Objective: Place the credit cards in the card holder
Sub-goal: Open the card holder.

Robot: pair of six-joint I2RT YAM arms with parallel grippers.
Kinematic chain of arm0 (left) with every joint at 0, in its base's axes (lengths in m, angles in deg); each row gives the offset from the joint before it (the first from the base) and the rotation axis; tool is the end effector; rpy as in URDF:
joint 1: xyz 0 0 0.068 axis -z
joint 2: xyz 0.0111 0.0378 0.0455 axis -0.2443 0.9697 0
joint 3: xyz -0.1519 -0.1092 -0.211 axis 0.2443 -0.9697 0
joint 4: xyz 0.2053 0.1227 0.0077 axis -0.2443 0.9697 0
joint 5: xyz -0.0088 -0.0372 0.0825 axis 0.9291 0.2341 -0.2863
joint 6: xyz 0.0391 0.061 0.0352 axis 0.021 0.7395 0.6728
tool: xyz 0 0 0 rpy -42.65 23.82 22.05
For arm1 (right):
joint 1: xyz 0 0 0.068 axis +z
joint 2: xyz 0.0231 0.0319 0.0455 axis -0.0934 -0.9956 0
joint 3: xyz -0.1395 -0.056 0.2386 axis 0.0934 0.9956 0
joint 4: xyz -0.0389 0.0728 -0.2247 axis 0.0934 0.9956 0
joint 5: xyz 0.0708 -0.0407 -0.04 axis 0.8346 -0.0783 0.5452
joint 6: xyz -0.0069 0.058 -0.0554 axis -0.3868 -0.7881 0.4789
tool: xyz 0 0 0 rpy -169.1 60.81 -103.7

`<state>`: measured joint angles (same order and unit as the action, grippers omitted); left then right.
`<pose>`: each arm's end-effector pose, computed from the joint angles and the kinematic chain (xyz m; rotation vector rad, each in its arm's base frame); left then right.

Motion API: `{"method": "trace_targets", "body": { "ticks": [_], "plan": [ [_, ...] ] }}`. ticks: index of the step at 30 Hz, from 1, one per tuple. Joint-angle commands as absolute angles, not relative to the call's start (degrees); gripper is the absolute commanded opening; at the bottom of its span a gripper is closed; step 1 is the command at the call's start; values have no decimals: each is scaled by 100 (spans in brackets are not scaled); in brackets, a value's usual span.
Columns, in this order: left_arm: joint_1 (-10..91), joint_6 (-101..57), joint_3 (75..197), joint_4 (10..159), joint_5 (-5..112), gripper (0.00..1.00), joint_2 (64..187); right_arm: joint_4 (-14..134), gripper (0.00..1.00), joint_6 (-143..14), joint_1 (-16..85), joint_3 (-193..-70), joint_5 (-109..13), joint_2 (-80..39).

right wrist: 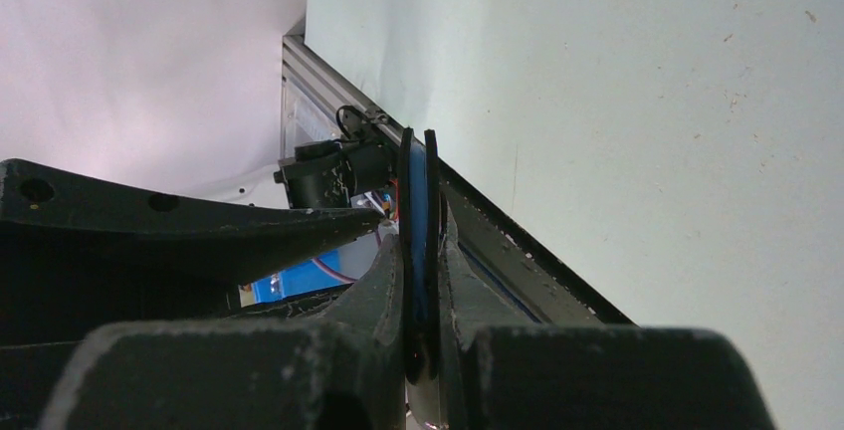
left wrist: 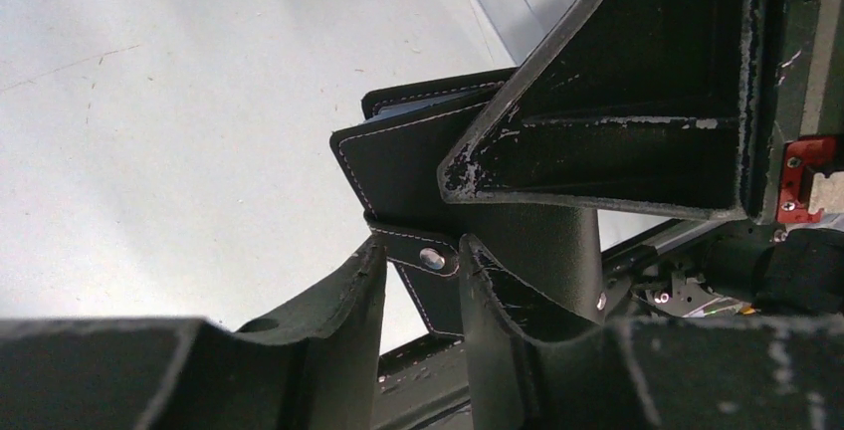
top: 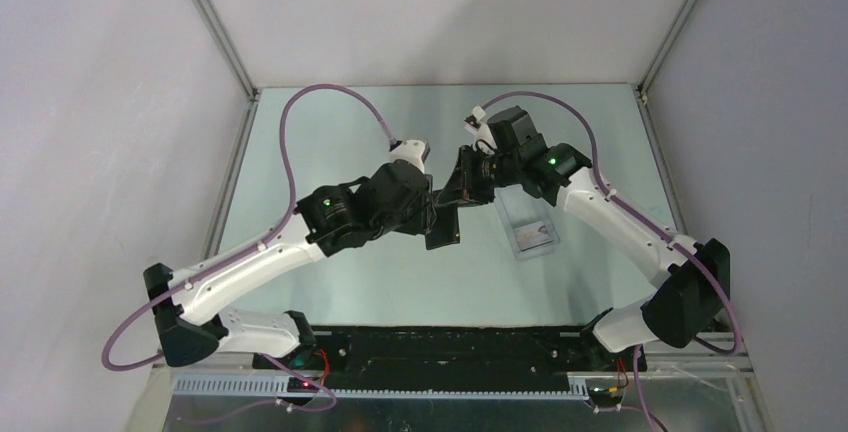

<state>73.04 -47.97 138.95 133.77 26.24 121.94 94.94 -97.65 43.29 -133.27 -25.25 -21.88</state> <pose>0.1495 -0.2033 0.3511 0.2620 2.3107 -0.4851 0.2254 0.2197 0.3370 -0.2620 2.5023 1.2425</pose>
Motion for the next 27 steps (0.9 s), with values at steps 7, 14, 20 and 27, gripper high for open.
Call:
{"method": "trace_targets", "body": {
  "ticks": [7,14,20,27],
  "plan": [
    [7329,-4974,13704,13414,2349,31,12448,9542,0,-9687,4367,-13723,-2544,-2110],
    [7329,-5090,13725,13806,2097,20,12737,9652,0,-9636,4414,-13797,-2673,-2151],
    [7279,-5258,13573,14087,1927,16,12905,9606,0,-9648,4419,-13798,-2658,-2116],
    [7092,-5426,13127,14248,1818,14,12827,9598,0,-9644,4420,-13798,-2619,-2111]
  ]
}}
